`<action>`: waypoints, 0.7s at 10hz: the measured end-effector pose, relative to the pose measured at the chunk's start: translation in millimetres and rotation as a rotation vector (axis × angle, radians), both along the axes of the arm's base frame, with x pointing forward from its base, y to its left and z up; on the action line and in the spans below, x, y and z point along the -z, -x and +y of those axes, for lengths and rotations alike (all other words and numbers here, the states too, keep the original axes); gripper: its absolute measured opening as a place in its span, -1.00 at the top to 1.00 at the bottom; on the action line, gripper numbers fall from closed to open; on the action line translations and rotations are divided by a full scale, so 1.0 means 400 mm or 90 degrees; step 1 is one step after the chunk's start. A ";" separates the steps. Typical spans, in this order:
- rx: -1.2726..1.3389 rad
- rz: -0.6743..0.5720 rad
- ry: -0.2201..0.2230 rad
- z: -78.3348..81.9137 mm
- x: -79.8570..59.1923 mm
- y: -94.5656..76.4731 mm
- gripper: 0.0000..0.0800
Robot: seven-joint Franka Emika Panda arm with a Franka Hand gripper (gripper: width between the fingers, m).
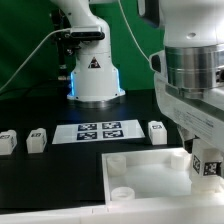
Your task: Assemble one leg
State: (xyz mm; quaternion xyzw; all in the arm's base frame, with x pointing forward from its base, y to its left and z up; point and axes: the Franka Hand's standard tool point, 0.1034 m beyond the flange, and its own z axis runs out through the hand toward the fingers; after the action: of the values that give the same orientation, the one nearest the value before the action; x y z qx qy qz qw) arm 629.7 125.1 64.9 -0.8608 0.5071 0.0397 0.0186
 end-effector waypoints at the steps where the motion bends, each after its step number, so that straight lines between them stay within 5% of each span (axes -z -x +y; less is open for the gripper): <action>1: -0.084 -0.008 0.000 0.008 -0.002 -0.001 -0.62; 5: -0.329 -0.024 -0.009 -0.001 0.001 -0.002 -0.62; 7: -0.564 -0.033 0.016 -0.010 -0.013 -0.016 -0.62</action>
Offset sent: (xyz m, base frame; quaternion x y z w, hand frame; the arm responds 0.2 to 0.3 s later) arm 0.0000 0.0000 0.0000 0.0000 0.0000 -0.1790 0.9838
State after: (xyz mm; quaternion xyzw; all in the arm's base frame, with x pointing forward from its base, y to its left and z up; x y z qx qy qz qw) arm 636.0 121.2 70.1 -0.9959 0.0891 0.0161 0.0023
